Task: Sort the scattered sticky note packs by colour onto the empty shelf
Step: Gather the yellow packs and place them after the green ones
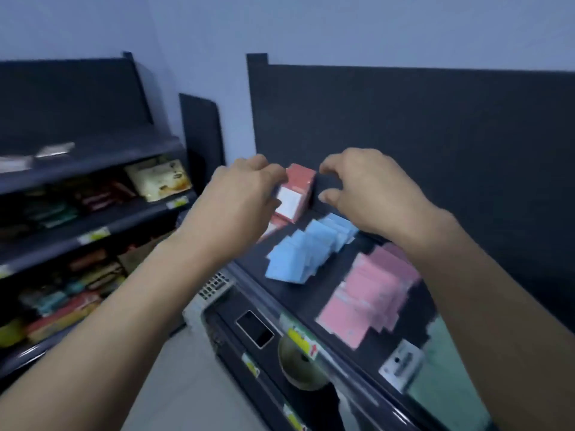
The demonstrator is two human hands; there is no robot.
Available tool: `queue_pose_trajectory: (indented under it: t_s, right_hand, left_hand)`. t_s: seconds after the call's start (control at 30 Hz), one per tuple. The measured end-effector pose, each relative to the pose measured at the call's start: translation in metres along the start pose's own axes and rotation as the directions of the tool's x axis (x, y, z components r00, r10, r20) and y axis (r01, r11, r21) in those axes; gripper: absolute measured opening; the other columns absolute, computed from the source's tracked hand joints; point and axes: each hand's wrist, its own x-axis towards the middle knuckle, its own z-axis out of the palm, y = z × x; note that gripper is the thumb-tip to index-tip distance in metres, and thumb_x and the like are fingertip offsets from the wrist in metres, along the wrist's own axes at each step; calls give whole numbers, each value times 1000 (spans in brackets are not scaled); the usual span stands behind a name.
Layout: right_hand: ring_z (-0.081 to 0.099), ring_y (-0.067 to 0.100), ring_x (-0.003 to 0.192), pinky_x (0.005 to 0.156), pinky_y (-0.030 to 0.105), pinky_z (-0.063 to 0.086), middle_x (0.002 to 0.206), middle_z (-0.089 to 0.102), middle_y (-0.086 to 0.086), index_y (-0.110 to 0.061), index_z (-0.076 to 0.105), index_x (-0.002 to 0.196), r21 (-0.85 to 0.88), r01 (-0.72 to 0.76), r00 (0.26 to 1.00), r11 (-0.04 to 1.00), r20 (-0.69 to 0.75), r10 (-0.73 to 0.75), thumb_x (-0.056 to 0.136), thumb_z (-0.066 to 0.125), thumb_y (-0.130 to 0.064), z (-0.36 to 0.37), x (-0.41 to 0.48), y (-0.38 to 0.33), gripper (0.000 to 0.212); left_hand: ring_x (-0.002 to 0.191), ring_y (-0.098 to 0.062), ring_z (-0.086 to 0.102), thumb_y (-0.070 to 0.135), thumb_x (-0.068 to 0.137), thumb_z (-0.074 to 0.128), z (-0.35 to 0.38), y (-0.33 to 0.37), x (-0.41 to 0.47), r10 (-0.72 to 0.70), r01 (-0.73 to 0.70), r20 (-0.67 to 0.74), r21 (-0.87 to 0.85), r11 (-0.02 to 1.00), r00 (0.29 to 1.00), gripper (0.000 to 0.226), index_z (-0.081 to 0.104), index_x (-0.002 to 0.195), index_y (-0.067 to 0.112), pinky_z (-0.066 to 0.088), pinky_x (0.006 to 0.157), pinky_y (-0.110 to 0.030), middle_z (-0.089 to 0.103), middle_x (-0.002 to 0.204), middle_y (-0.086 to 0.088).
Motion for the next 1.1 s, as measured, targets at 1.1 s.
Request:
queue_pose_trajectory:
  t_s: [1.1]
  right_hand:
    - [56, 29, 101, 81, 37, 47, 107, 64, 7, -13, 62, 109, 292, 765, 631, 574, -159, -759, 92, 55, -25, 170, 331, -578, 22]
  left_hand:
    - [101, -27, 55, 15, 89, 56, -191, -503, -209, -745, 799, -331, 411, 439, 579, 28, 60, 117, 15, 44, 83, -37, 58, 106, -3]
